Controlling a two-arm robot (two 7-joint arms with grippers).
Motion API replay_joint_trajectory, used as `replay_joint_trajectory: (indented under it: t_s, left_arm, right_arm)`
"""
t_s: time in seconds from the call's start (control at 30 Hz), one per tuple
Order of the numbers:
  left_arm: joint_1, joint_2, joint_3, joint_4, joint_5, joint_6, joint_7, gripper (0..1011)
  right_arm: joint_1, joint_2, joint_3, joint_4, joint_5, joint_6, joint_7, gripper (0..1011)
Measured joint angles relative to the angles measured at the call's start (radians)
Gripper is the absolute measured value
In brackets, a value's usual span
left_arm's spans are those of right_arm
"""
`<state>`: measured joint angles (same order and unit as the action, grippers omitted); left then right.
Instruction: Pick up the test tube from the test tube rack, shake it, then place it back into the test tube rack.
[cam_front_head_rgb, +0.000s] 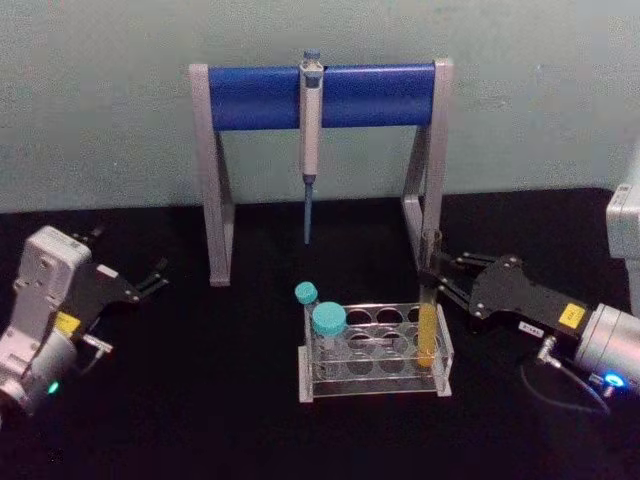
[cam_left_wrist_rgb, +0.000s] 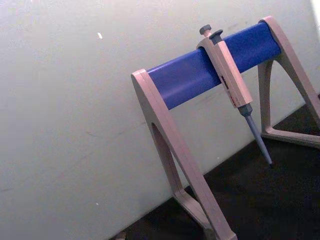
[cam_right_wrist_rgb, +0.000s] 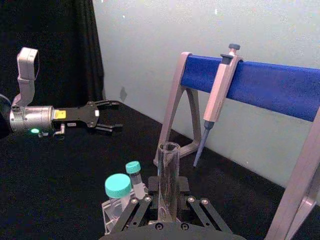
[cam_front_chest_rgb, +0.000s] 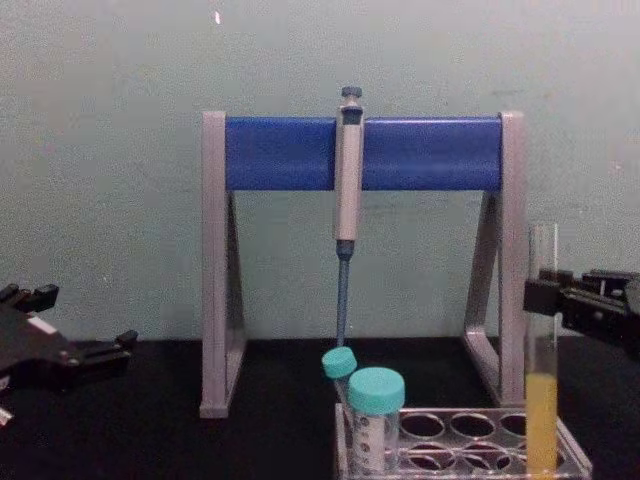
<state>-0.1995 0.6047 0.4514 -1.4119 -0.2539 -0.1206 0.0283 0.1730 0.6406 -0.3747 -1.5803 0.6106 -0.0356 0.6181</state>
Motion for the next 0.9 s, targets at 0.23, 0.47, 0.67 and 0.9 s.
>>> replay_joint_trajectory:
  t_s: [0.23,0.47,0.67,0.9]
  left_arm:
    - [0.000,0.000,0.000,0.000,0.000,0.000,0.000,1001]
    - [0.000,0.000,0.000,0.000,0.000,0.000,0.000,1001]
    - [0.000,0.000,0.000,0.000,0.000,0.000,0.000,1001]
    - [0.000,0.000,0.000,0.000,0.000,0.000,0.000,1001]
  right_arm:
    - [0.002,-0.003,-0.004,0.013,-0.002,0.000,0.002,235]
    - [0.007,-0.008,-0.010,0.031,-0.005,0.003,0.004,237]
    - [0.011,-0.011,-0.015,0.041,-0.009,0.004,0.006,237]
    - [0.016,-0.013,-0.020,0.055,-0.011,0.011,0.009,237]
